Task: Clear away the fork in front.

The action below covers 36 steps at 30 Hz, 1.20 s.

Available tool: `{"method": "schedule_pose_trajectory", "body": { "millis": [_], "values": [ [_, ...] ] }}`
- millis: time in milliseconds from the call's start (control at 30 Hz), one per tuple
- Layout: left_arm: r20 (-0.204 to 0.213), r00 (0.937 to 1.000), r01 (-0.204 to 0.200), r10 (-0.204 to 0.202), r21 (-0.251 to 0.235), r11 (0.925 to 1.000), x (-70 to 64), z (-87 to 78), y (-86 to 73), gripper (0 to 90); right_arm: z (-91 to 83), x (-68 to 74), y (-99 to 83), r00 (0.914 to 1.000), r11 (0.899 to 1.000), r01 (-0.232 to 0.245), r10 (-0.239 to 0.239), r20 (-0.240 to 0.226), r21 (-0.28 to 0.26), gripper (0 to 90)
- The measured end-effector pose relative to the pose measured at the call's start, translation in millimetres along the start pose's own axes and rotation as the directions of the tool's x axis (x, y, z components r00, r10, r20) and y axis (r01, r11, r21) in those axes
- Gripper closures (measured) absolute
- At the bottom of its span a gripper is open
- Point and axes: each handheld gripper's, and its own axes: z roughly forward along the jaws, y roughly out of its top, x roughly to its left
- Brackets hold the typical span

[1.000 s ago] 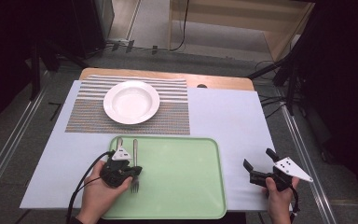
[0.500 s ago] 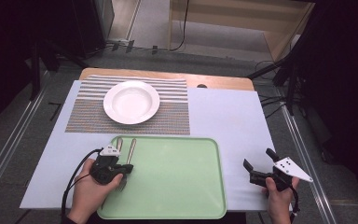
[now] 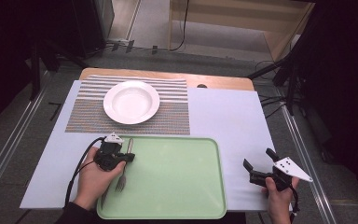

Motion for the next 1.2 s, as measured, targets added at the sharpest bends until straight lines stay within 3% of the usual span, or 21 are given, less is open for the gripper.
{"method": "schedule_pose_trajectory", "body": {
  "millis": [167,267,300,367,467,533,600,633,667,733,767,800,833,900,1000,1133,1200],
  "values": [
    [0.012,0.9999,-0.005,0.005,-0.010,0.9999,1.2,-1.1,-0.9,90.0,-0.7,0.6,0.0,1.0000,1.000,-0.009,0.009,0.000,0.005,0.0],
    [0.053,0.9986,-0.004,0.006,-0.043,0.9991,1.6,-5.9,-0.2,90.0,-0.8,0.8,0.0,1.0000,1.000,-0.009,0.009,0.003,0.003,0.0],
    [0.071,0.9974,-0.006,0.011,-0.079,0.9969,2.1,-11.0,0.4,89.6,-0.8,0.7,0.0,1.0000,1.000,-0.010,0.010,0.003,0.002,0.0],
    [0.077,0.9970,-0.003,0.011,-0.101,0.9949,1.7,-14.1,0.5,87.6,-0.9,0.7,0.0,0.9999,1.000,-0.010,0.010,0.003,0.002,0.0],
    [0.086,0.9963,0.006,0.008,-0.165,0.9862,3.2,-23.3,1.3,72.5,-0.9,0.9,0.1,0.9999,1.000,-0.011,0.011,0.004,0.000,0.0],
    [0.085,0.9963,0.003,0.012,-0.184,0.9830,5.1,-29.4,1.8,69.0,-0.4,0.3,0.2,1.0000,1.000,0.003,-0.003,0.006,-0.006,0.0],
    [0.076,0.9971,0.004,0.011,-0.203,0.9793,6.8,-34.2,2.7,58.9,-0.4,0.6,0.2,1.0000,1.000,0.002,-0.002,0.006,-0.005,0.0],
    [0.086,0.9963,0.012,0.006,-0.212,0.9772,8.9,-37.0,3.3,53.7,-0.4,0.8,0.3,1.0000,1.000,-0.001,0.001,0.005,-0.006,0.0],
    [0.111,0.9938,0.036,-0.010,-0.231,0.9722,13.1,-40.7,5.5,42.6,-0.6,0.6,0.2,1.0000,1.000,0.000,0.000,0.006,-0.005,0.0],
    [0.129,0.9916,0.043,-0.012,-0.236,0.9708,15.4,-42.0,6.8,32.8,-0.4,0.4,0.3,1.0000,1.000,0.000,0.000,0.006,-0.008,0.0],
    [0.136,0.9906,0.050,-0.017,-0.239,0.9696,17.2,-43.5,8.0,32.8,-0.4,0.4,0.3,1.0000,1.000,0.000,0.000,0.006,-0.008,0.0],
    [0.167,0.9859,0.057,-0.014,-0.255,0.9652,20.1,-45.8,10.0,21.9,-0.6,0.6,0.2,1.0000,1.000,0.003,-0.003,0.006,-0.005,0.0],
    [0.167,0.9859,0.057,-0.014,-0.255,0.9652,20.1,-45.8,10.0,16.8,-0.6,0.6,0.2,1.0000,1.000,0.003,-0.003,0.006,-0.005,0.0],
    [0.159,0.9873,0.041,0.004,-0.281,0.9589,19.9,-48.5,11.3,11.9,-0.6,0.8,0.2,1.0000,1.000,0.002,-0.002,0.005,-0.005,0.0],
    [0.147,0.9891,0.036,0.007,-0.287,0.9573,19.8,-50.9,15.1,11.5,-0.9,1.1,0.1,1.0000,1.000,-0.001,0.001,0.005,-0.003,0.0],
    [0.115,0.9927,-0.003,0.035,-0.265,0.9642,23.0,-48.9,20.2,10.4,-0.8,1.3,0.2,1.0000,1.000,0.001,-0.001,0.005,-0.001,0.0],
    [0.114,0.9928,-0.005,0.037,-0.265,0.9642,23.8,-48.3,21.4,7.3,-0.7,1.0,0.2,1.0000,1.000,0.004,-0.004,0.005,-0.002,0.0]
  ]
}}
